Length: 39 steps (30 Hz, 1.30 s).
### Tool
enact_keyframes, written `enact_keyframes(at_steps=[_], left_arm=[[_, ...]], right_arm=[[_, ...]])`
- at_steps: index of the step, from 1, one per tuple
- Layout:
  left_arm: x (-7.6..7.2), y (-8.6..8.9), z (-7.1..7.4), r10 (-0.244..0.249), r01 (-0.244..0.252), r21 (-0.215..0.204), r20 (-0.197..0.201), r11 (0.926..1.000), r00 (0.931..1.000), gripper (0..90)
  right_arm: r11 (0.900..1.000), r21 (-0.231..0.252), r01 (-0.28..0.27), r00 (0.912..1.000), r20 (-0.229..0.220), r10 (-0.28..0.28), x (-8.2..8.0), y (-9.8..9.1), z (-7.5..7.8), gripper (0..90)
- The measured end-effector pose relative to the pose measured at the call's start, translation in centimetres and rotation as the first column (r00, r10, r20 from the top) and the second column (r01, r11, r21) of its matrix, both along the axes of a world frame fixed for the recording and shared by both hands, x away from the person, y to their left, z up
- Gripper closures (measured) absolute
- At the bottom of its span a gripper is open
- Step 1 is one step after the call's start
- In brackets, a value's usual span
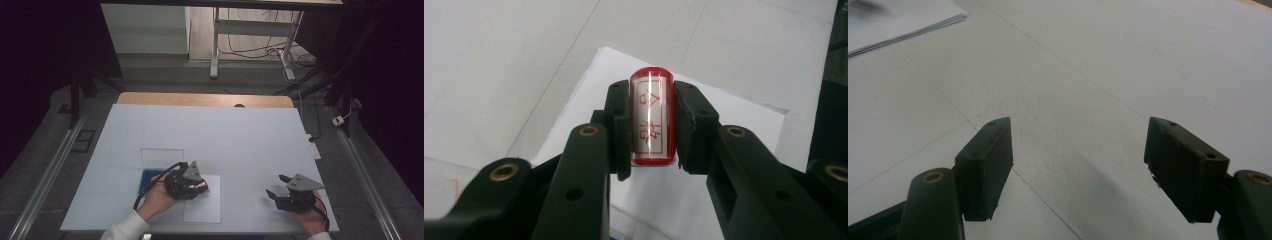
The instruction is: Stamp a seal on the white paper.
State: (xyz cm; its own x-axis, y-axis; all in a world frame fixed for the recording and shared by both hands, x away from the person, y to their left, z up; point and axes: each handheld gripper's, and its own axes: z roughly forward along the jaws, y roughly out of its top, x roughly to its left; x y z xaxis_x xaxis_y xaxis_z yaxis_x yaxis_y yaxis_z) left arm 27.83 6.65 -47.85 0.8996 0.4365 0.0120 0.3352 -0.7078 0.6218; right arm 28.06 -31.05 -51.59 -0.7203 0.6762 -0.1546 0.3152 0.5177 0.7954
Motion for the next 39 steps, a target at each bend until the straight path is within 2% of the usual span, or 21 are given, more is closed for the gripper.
enact_keyframes(at_steps=[24, 39], left_arm=[[0.2, -0.9, -0.7, -0.01, 0.011, 0.06, -0.014, 0.9981, 0.9998, 70.4], [0.3, -1.0, -1.1, -0.009, 0.01, 0.066, -0.022, 0.9977, 0.9997, 70.5]], right_arm=[[1.0, -0.002, -0.002, 1.0, 0.001, 0.002, 0.0, 0.0, 0.0, 27.0], [1.0, -0.002, -0.002, 1.0, 0.001, 0.002, 0.0, 0.0, 0.0, 27.1]])
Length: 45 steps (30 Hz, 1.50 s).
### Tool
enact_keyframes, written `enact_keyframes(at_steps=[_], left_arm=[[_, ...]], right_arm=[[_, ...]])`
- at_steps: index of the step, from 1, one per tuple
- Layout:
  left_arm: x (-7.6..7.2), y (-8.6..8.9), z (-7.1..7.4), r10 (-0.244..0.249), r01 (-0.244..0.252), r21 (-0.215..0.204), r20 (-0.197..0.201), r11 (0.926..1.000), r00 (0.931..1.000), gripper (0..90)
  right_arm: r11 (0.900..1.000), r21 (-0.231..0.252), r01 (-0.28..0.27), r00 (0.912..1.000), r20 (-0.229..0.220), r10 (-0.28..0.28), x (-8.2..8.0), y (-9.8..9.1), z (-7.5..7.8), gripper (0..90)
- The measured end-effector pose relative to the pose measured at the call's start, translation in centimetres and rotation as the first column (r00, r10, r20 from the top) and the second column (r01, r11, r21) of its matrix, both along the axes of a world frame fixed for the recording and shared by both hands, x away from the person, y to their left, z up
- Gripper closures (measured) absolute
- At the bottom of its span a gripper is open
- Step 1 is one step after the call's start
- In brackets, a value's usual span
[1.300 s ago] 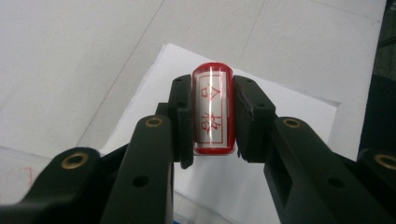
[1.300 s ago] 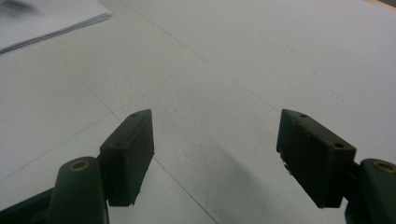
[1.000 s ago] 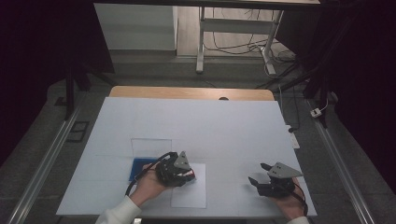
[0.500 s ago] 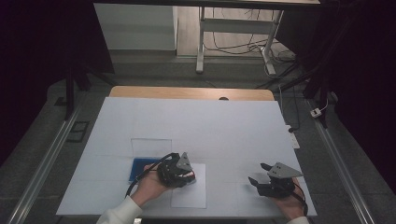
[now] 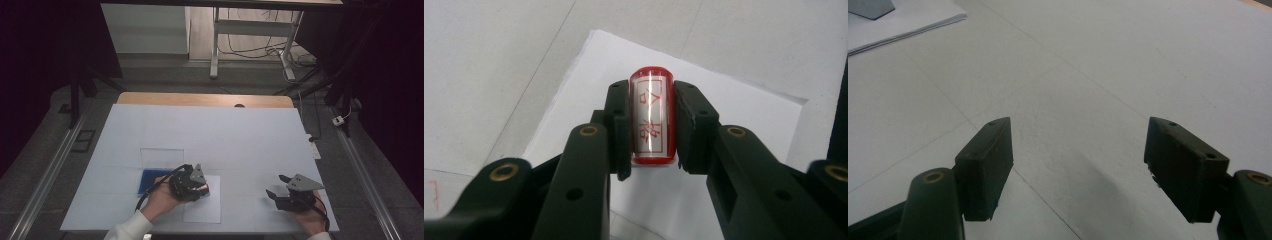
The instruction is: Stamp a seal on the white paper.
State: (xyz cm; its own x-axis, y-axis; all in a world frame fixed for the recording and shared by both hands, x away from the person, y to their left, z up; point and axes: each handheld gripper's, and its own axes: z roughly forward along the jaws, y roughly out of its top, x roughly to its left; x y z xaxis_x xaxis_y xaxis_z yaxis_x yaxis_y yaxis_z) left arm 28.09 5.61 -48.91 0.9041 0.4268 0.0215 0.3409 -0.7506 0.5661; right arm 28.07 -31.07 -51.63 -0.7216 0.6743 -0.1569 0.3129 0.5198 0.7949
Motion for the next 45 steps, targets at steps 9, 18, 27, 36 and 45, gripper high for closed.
enact_keyframes(at_steps=[9, 18, 27, 36, 45], left_arm=[[0.02, -0.26, -0.01, 0.004, -0.004, 0.012, -0.001, 0.9999, 1.0, 70.5], [0.12, -0.45, 0.03, 0.006, -0.006, 0.026, -0.007, 0.9996, 1.0, 70.7], [0.1, -0.74, -0.21, 0.017, -0.016, 0.051, -0.014, 0.9986, 0.9998, 70.9], [0.08, -0.82, -0.25, 0.018, -0.017, 0.059, -0.016, 0.9981, 0.9997, 71.1], [0.12, -0.82, -0.25, 0.013, -0.012, 0.063, -0.016, 0.9979, 0.9998, 71.1]], right_arm=[[1.0, -0.002, -0.001, 1.0, -0.001, 0.001, 0.0, 0.03, -0.02, 27.2], [1.0, -0.003, 0.0, 1.0, -0.001, 0.0, -0.01, 0.06, -0.02, 27.2], [1.0, -0.006, 0.005, 1.0, 0.0, -0.005, -0.08, 0.16, 0.02, 27.2], [1.0, -0.003, -0.004, 1.0, 0.0, 0.004, -0.09, 0.27, -0.02, 27.2], [1.0, -0.003, -0.003, 1.0, 0.0, 0.003, -0.07, 0.24, -0.04, 27.2]])
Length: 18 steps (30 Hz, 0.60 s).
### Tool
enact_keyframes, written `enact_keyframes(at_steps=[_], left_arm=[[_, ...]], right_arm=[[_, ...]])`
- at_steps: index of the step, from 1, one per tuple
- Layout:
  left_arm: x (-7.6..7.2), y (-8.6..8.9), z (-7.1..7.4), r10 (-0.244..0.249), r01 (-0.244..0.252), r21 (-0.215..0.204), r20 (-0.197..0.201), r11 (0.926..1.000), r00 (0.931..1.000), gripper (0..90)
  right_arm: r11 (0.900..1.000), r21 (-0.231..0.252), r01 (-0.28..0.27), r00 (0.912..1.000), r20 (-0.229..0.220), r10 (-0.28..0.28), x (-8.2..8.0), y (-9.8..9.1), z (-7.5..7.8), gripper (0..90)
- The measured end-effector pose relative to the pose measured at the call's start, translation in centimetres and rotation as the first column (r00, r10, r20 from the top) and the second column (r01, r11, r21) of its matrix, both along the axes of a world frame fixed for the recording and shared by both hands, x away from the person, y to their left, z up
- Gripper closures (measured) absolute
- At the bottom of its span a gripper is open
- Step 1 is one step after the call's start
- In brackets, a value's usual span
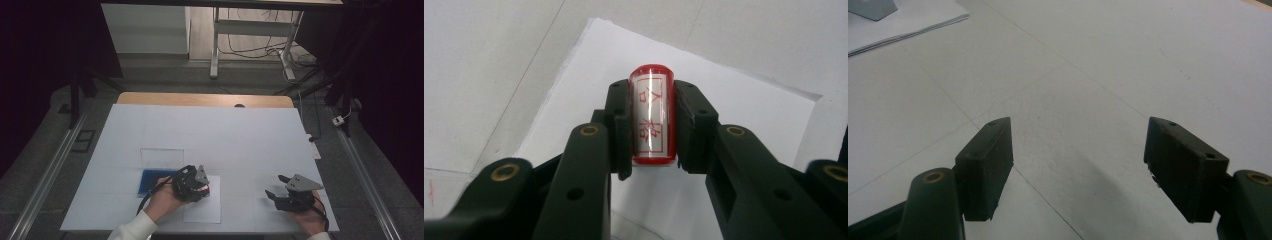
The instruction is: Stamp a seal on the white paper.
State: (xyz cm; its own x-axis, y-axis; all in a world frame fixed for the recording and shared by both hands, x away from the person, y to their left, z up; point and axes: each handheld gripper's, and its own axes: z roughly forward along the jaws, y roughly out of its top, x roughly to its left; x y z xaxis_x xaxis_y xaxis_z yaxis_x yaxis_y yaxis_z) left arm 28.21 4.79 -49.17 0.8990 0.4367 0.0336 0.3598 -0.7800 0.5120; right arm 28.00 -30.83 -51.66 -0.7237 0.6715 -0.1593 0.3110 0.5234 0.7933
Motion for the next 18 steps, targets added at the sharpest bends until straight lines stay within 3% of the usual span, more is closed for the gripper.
enact_keyframes(at_steps=[18], left_arm=[[-0.26, -0.08, -0.17, 0.005, -0.005, -0.008, 0.019, 1.0, 0.9998, 71.2]], right_arm=[[1.0, -0.004, -0.004, 1.0, 0.007, 0.004, -0.07, 0.1, 0.13, 27.3]])
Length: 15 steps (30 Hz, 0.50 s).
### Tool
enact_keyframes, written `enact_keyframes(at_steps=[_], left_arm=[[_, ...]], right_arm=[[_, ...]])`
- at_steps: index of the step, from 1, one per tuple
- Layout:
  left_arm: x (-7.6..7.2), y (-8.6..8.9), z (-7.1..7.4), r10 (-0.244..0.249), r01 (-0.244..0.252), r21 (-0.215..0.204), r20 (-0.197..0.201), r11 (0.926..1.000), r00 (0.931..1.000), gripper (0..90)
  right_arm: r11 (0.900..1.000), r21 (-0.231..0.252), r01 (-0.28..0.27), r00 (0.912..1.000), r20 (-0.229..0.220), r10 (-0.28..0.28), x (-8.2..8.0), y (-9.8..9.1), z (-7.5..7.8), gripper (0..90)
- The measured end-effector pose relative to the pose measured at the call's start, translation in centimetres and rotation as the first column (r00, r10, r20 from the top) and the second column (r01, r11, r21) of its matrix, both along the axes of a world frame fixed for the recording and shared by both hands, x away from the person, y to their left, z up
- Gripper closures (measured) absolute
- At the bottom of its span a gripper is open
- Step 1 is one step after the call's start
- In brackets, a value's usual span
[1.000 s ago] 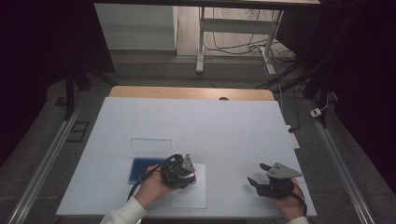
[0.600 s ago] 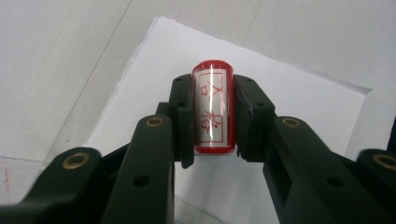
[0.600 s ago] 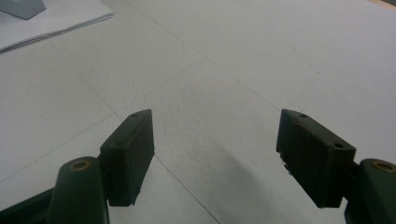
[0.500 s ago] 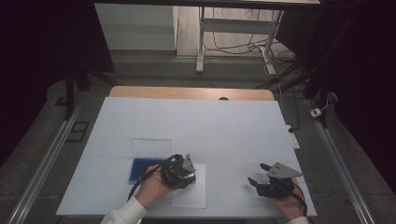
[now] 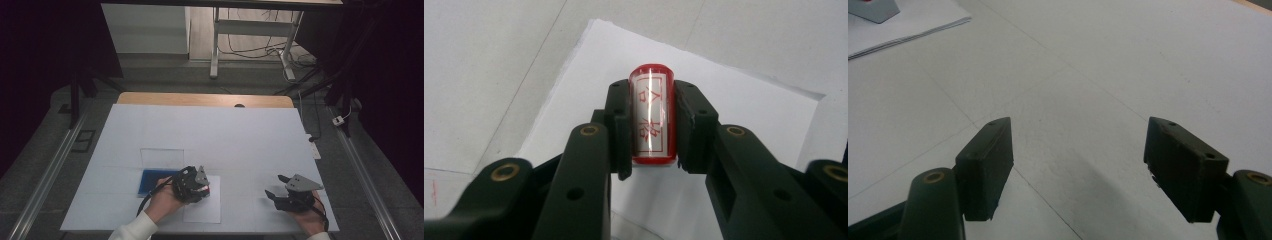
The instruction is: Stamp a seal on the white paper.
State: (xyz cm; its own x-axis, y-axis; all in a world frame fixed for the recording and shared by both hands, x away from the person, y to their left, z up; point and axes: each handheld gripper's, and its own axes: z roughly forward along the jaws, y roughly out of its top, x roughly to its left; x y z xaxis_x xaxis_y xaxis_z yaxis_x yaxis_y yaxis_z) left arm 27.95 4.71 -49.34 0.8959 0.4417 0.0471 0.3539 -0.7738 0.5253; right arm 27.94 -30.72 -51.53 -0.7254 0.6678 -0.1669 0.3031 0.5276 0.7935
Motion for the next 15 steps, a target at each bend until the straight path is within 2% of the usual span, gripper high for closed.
enact_keyframes(at_steps=[15], left_arm=[[-0.24, -0.13, 0.05, -0.001, 0.001, 0.01, 0.016, 1.0, 0.9999, 70.9]], right_arm=[[1.0, -0.003, 0.007, 1.0, 0.005, -0.007, -0.06, -0.07, 0.06, 27.3]])
